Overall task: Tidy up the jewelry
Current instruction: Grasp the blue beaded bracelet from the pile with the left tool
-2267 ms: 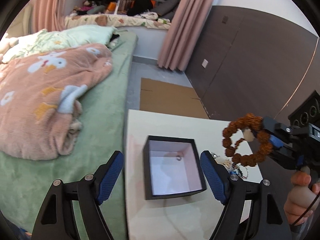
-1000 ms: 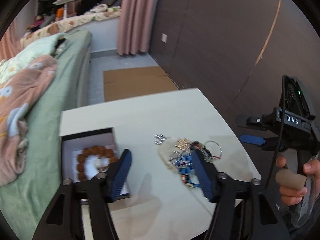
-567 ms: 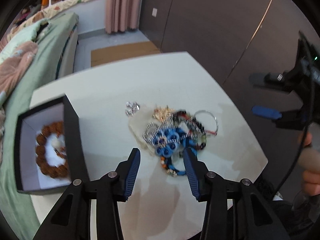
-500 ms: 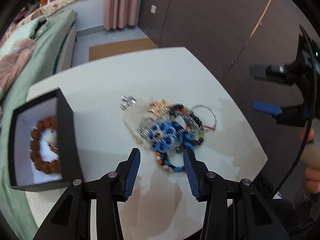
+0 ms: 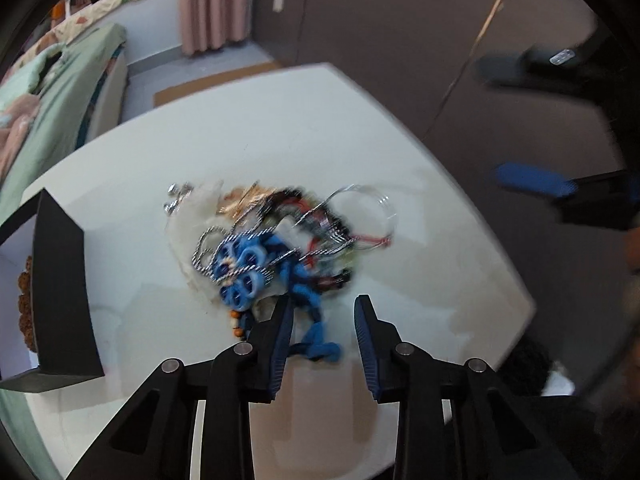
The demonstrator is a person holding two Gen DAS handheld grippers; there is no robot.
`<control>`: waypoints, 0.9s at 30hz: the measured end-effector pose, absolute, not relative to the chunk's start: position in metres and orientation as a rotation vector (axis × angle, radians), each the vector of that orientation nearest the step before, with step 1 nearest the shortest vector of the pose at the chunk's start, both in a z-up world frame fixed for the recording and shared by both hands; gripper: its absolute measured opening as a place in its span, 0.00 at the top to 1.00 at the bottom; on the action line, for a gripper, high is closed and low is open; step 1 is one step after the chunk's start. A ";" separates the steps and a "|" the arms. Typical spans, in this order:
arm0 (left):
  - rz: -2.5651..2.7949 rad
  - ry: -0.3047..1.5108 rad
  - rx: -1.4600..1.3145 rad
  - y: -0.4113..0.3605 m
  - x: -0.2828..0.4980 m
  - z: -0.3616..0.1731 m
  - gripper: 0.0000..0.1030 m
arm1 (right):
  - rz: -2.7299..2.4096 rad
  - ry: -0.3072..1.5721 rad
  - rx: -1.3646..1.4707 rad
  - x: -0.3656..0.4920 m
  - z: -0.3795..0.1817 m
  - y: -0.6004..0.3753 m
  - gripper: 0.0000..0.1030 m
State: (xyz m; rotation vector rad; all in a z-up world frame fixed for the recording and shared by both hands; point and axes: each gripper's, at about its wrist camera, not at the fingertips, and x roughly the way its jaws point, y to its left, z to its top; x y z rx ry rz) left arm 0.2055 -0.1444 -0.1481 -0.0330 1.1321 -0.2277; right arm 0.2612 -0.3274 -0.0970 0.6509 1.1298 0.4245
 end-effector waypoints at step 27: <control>-0.177 0.883 -0.135 -0.078 0.186 -0.030 0.95 | 0.422 1.171 0.602 0.263 -0.109 -0.312 0.16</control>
